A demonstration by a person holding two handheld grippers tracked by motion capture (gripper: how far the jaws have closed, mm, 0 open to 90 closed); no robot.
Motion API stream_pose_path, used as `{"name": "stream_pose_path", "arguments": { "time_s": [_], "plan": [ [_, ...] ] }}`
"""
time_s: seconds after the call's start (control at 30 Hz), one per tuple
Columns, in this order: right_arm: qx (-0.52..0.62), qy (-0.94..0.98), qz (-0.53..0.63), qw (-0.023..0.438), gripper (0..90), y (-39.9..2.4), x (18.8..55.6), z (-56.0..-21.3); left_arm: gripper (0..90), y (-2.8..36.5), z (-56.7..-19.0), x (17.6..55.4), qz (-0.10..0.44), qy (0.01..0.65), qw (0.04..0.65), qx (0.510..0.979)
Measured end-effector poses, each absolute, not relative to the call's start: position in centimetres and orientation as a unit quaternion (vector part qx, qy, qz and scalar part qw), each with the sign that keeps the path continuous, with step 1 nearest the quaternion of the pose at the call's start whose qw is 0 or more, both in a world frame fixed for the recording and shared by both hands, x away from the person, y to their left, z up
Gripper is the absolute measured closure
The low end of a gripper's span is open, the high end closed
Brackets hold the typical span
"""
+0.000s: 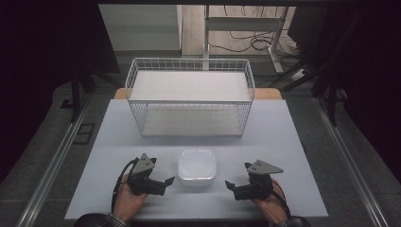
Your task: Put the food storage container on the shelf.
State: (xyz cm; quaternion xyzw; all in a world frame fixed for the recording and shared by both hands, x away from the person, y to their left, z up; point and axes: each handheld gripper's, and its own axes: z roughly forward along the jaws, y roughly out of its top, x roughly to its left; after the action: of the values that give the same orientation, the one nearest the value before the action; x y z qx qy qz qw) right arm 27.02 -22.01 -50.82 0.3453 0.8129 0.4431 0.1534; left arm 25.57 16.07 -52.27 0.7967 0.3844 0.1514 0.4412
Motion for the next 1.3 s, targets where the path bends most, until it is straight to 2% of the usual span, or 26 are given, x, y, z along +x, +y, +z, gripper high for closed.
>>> {"name": "stream_pose_path", "arguments": {
  "time_s": [0.13,0.27,0.4,0.7,1.1,1.3],
  "plan": [
    [0.355,0.805,0.458,0.125,0.0,-21.7,27.7,-50.8,2.6,16.4,-51.9,25.8,0.128,0.394,0.461,0.785],
    [0.364,0.796,0.466,0.126,0.0,-21.2,28.3,-50.5,2.1,16.4,-51.5,26.1,0.117,0.397,0.465,0.782],
    [0.372,0.786,0.48,0.114,0.0,-20.7,28.7,-50.0,0.7,15.6,-51.0,26.2,0.133,0.385,0.45,0.795],
    [0.357,0.812,0.45,0.101,0.0,-18.2,30.0,-49.2,1.5,14.3,-50.6,27.4,0.102,0.377,0.468,0.793],
    [0.35,0.83,0.427,0.08,5.3,-15.0,32.2,-48.9,2.7,12.4,-50.9,30.1,0.085,0.367,0.455,0.807],
    [0.352,0.835,0.42,0.054,6.6,-14.3,32.8,-49.6,4.0,12.4,-51.5,30.6,0.041,0.371,0.47,0.8]
  ]
}}
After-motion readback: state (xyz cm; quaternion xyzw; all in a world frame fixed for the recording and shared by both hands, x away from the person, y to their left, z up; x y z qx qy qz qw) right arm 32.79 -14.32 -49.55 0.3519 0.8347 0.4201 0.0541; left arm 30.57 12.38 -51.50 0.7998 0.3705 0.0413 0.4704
